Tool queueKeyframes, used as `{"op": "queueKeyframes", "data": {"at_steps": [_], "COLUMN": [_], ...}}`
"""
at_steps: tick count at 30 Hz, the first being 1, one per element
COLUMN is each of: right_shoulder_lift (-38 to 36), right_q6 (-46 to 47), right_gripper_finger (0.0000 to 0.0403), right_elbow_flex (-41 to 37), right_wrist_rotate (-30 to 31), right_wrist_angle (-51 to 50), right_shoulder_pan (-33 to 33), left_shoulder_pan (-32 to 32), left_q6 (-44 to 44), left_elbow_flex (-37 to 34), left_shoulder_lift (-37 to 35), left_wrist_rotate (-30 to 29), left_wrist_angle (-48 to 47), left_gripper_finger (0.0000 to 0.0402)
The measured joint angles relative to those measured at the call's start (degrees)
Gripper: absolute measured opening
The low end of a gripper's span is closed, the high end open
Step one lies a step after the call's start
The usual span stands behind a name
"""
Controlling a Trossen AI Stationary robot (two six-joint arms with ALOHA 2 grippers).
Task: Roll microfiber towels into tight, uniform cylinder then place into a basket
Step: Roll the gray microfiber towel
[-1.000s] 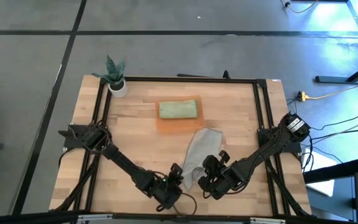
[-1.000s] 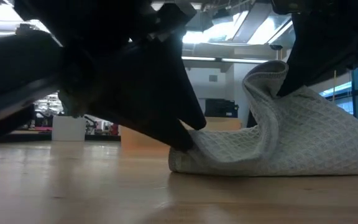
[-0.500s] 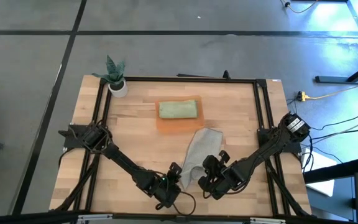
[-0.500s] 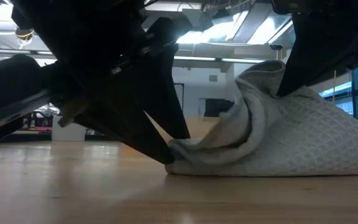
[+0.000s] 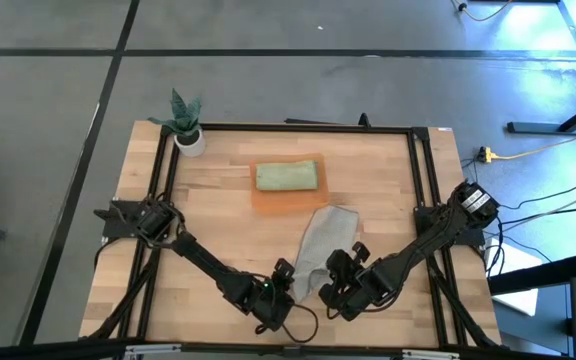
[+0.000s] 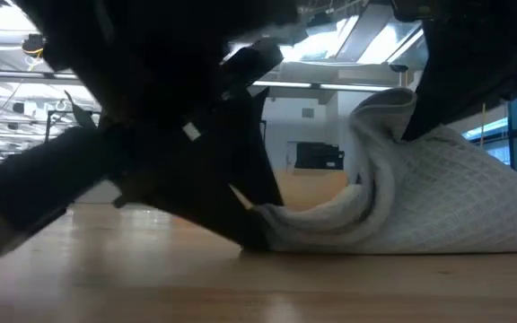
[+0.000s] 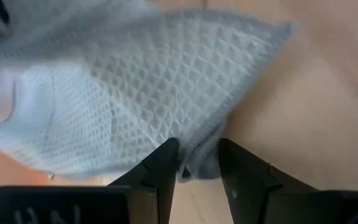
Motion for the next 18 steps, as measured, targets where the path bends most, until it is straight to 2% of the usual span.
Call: {"op": "queueKeyframes", "data": {"at_steps": [8,13,18], "right_shoulder_lift": [-0.04,-0.04,-0.04], "right_q6": [0.00,0.00,0.00], "right_gripper_finger": [0.0008,0.0008,0.0008], "right_elbow_flex": [0.02,0.02,0.02], "right_wrist_rotate": [-0.55,-0.77,-0.79], "right_wrist_angle": [-0.09,-0.08,-0.09], "right_shoulder_pan": [0.00,0.00,0.00], "left_shoulder_pan": [-0.58,-0.87,-0.73], "left_q6": [-2.89,-2.98,-3.02], "left_elbow_flex": [-0.03,-0.01,-0.01], "left_shoulder_lift": [-0.52,-0.52,-0.52], "left_wrist_rotate": [-3.25,-3.10,-2.91], "left_wrist_angle": [0.92,1.94,2.03], "left_gripper_finger": [0.0112,0.0112,0.0079]}}
